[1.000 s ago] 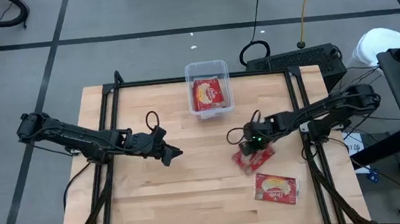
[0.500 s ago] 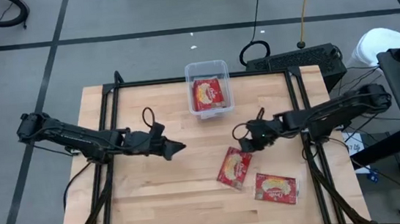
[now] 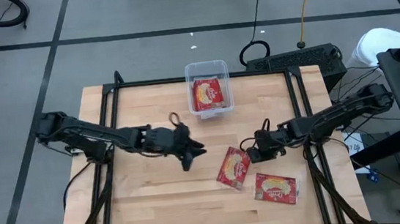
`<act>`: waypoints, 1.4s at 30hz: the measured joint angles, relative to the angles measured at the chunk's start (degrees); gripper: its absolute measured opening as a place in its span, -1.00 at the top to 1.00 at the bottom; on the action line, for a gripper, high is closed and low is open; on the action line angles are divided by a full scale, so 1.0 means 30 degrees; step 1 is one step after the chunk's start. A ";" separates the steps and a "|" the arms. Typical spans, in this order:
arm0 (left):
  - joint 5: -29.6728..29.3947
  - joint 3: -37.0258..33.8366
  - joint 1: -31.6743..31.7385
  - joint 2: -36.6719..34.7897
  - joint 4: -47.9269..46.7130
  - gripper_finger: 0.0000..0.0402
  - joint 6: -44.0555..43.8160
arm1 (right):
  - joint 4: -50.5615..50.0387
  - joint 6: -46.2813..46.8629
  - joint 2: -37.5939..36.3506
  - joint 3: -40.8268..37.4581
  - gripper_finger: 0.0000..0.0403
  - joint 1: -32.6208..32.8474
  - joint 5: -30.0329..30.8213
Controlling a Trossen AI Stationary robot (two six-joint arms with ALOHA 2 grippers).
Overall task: Sort popcorn bags into baskets
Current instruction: Put the red popcorn bag into the transparent container
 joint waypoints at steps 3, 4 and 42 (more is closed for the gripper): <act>0.0505 0.1499 0.0158 0.1902 -0.0434 0.35 0.1728 | 0.1869 0.0601 0.0334 -0.0930 0.11 -0.0009 0.0069; 0.0811 0.1863 0.0188 0.2490 -0.0511 0.35 0.2019 | 0.2730 0.0872 0.0456 -0.1236 0.06 -0.0009 0.0106; 0.3460 0.4829 0.0788 1.1758 -0.1600 0.35 0.1395 | 1.4134 -0.0717 0.6282 -0.2486 -0.31 -0.1110 0.3985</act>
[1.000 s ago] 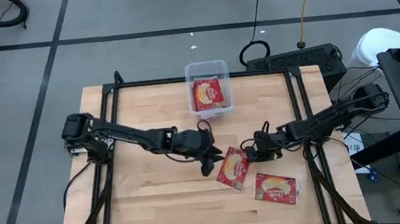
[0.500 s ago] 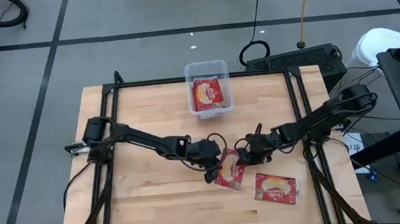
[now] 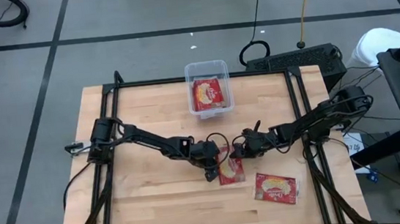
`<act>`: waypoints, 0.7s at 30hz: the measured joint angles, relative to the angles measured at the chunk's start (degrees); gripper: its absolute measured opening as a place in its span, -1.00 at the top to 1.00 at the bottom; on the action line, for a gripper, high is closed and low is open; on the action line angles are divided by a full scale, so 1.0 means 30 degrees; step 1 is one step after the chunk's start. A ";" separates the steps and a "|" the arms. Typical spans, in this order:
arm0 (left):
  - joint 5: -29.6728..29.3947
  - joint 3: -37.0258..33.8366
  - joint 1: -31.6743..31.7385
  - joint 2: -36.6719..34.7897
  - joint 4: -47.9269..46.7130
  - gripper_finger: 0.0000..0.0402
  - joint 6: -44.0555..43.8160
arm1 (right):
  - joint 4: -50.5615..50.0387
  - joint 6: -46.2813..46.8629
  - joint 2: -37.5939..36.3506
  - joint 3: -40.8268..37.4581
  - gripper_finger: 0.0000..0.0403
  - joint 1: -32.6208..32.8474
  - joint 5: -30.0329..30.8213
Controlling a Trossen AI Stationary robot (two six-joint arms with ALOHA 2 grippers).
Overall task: Sort popcorn bags into baskets
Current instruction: Put the red popcorn bag into the transparent container
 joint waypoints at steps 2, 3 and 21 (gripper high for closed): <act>-0.0007 0.0000 0.0094 0.0000 -0.0019 0.35 0.0030 | 0.0174 -0.0043 0.0007 -0.0004 -0.31 -0.0027 0.0453; -0.0015 0.0000 0.0123 0.0003 -0.0033 0.35 0.0033 | 0.0180 -0.0043 0.0016 -0.0004 -0.31 -0.0029 0.0475; 0.1240 0.0000 0.0405 0.0213 0.0449 0.35 -0.0847 | 0.0805 -0.2462 0.0549 -0.0011 0.47 -0.0183 0.0108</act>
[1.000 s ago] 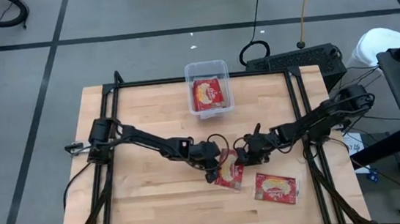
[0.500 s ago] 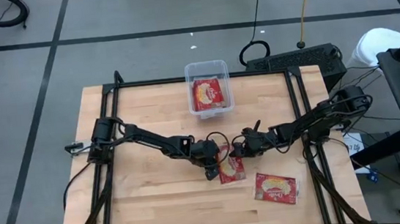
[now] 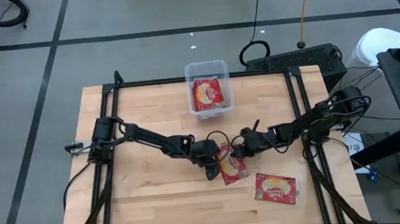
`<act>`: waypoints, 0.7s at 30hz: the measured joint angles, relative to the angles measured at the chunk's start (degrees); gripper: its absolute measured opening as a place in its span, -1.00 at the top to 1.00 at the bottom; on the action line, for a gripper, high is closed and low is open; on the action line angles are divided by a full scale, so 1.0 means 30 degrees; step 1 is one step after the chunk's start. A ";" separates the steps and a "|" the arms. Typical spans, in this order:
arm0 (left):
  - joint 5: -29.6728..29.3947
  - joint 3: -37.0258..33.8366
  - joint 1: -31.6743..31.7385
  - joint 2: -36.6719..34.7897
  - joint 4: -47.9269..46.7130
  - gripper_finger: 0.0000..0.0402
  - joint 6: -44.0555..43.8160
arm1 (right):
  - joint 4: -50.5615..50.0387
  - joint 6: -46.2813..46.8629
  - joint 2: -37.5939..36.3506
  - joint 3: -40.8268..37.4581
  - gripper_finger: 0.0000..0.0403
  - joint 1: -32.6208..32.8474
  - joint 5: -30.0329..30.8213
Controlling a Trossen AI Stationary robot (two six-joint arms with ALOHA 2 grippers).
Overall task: Sort popcorn bags into baskets
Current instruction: Put the red popcorn bag into the transparent container
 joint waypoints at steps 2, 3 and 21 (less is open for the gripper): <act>0.0212 -0.0007 0.0161 -0.0152 -0.0506 0.35 -0.1296 | 0.0345 -0.0487 -0.0028 0.0000 0.66 -0.0006 -0.0025; 0.0223 -0.0007 0.0212 -0.0295 -0.0704 0.35 -0.1756 | 0.0421 -0.0708 -0.0032 0.0007 0.75 -0.0006 -0.0050; -0.3292 0.0007 0.1042 -1.0288 -0.9074 0.35 -0.5296 | 0.2523 -0.2634 -0.2421 0.0024 0.95 -0.0866 -0.3086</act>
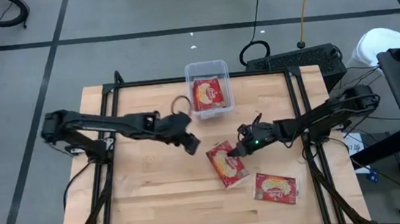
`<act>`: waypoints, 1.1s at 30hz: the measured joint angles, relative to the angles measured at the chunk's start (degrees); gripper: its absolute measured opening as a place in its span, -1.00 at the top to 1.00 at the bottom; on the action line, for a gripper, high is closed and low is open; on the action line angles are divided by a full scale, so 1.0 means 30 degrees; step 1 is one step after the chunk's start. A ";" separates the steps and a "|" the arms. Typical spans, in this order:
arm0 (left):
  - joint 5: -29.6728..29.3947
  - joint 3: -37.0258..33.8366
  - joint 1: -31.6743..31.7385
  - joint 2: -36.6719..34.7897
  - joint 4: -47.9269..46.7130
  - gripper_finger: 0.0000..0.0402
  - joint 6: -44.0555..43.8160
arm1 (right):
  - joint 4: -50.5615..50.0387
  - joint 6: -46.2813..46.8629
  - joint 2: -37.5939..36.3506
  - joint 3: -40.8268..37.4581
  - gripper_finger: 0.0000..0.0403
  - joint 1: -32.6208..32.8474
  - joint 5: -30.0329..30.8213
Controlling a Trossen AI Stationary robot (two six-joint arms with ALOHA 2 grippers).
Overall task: Sort popcorn bags into baskets
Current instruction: Put the red popcorn bag into the transparent container
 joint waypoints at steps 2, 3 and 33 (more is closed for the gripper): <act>-0.0538 0.0000 0.0097 -0.0927 -0.1120 0.35 -0.0415 | -0.0215 0.0134 -0.0821 0.0000 0.95 0.0000 0.0016; -0.0609 0.0000 0.0180 -0.1296 -0.1588 0.35 -0.0667 | -0.0233 0.0126 -0.1276 -0.0017 0.95 0.0000 0.0028; 0.0506 -0.1720 0.1617 -0.0858 1.0172 -0.52 -0.3379 | -0.0016 0.0490 -0.9070 0.0019 0.96 -0.0434 0.8575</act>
